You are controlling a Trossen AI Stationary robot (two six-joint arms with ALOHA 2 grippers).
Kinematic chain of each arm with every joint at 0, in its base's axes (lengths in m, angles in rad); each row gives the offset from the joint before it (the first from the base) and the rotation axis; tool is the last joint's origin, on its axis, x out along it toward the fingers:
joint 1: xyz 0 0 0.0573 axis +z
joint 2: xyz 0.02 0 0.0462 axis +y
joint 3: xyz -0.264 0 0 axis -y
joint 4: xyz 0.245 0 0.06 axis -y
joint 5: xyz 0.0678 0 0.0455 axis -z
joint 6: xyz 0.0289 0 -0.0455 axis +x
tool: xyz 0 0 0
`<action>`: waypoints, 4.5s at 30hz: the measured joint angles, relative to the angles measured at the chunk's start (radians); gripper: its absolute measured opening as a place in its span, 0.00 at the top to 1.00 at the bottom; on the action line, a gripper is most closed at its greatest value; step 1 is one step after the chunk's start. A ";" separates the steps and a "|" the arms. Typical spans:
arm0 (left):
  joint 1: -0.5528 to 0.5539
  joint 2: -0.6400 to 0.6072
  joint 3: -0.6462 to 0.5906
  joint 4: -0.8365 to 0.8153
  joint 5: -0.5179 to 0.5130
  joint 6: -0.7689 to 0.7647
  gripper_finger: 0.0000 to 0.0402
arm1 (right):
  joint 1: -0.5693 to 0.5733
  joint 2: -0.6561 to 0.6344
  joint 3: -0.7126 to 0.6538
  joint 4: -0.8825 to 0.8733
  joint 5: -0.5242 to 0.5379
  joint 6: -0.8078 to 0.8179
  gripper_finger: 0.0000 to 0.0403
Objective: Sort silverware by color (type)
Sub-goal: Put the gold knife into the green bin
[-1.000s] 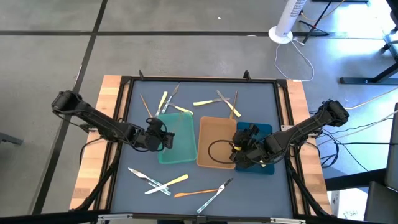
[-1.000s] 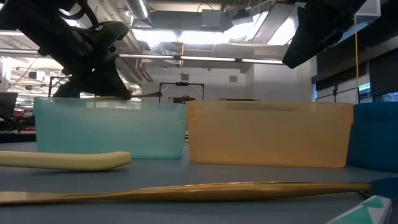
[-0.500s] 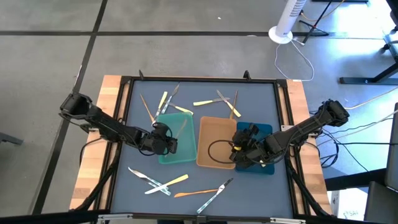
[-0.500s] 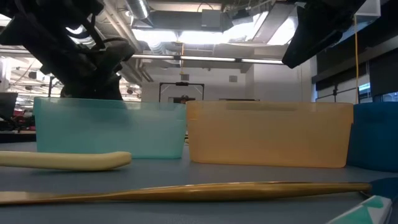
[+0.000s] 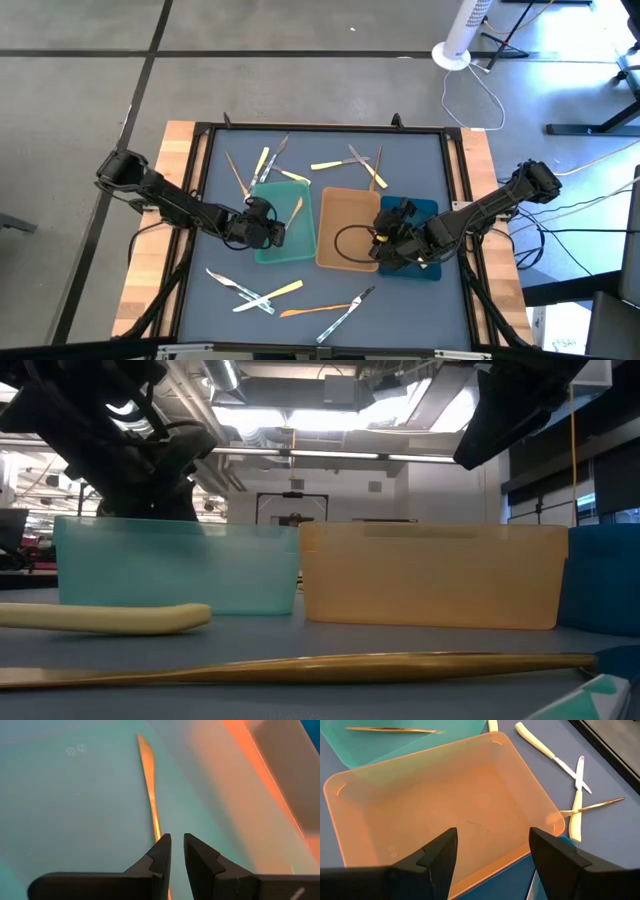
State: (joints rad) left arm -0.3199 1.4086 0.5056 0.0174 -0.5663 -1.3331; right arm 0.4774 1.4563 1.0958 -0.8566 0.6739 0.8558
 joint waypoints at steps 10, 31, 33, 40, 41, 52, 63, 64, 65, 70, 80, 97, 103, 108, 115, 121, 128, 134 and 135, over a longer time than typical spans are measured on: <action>0.000 0.000 0.000 -0.001 0.000 0.000 0.89 | 0.000 0.000 0.000 0.000 0.000 0.000 0.42; 0.000 -0.003 0.000 -0.001 0.001 0.001 0.89 | 0.000 0.000 0.000 0.000 0.000 -0.001 0.42; 0.000 -0.004 0.000 -0.001 0.001 0.006 0.89 | 0.000 0.000 0.000 -0.002 0.000 -0.001 0.42; -0.001 -0.060 0.002 0.004 0.002 0.072 0.89 | 0.000 0.000 0.002 -0.008 -0.003 -0.002 0.42; -0.001 -0.072 0.002 0.007 0.002 0.081 0.89 | 0.000 0.000 0.002 -0.009 -0.002 -0.002 0.42; -0.001 -0.195 0.002 0.009 0.002 0.205 0.89 | -0.002 -0.029 0.002 -0.009 -0.010 -0.078 0.42; 0.027 -0.326 0.002 0.014 -0.026 0.463 0.89 | -0.212 -0.113 0.004 -0.005 -0.153 -0.367 0.42; 0.035 -0.336 0.002 0.015 -0.026 0.490 0.89 | -0.243 -0.117 0.004 -0.005 -0.173 -0.422 0.42; 0.045 -0.344 0.002 0.016 -0.026 0.517 0.89 | -0.276 -0.121 0.004 -0.005 -0.195 -0.479 0.42; 0.099 -0.381 0.001 0.021 -0.017 0.657 0.89 | -0.455 -0.122 0.004 -0.004 -0.337 -0.757 0.42; 0.224 -0.396 0.001 0.021 -0.012 0.796 0.89 | -0.794 -0.116 0.004 0.039 -0.469 -1.267 0.42; 0.309 -0.396 0.001 0.019 0.063 0.822 0.89 | -1.085 0.044 0.003 0.160 -0.644 -1.578 0.42; 0.309 -0.396 0.001 0.018 0.063 0.822 0.89 | -1.095 0.145 0.003 0.160 -0.637 -1.730 0.42; 0.309 -0.396 0.001 0.017 0.063 0.822 0.89 | -1.094 0.216 0.003 0.160 -0.631 -1.832 0.42; 0.309 -0.396 0.001 0.017 0.063 0.822 0.89 | -1.094 0.292 0.003 0.171 -0.630 -1.860 0.42; 0.309 -0.396 0.000 0.017 0.063 0.821 0.89 | -1.094 0.311 0.003 0.220 -0.621 -1.903 0.42; 0.309 -0.395 0.000 0.016 0.063 0.822 0.89 | -1.093 0.311 0.003 0.227 -0.621 -1.939 0.42; 0.309 -0.395 0.000 0.012 0.060 0.821 0.89 | -1.093 0.320 0.003 0.228 -0.621 -1.939 0.42; 0.309 -0.395 0.000 0.012 0.060 0.821 0.89 | -1.093 0.329 0.003 0.227 -0.621 -1.939 0.42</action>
State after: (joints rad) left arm -0.0105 1.0134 0.5060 0.0296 -0.5064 -0.5117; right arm -0.6159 1.7848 1.0985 -0.6292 0.0525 -1.0828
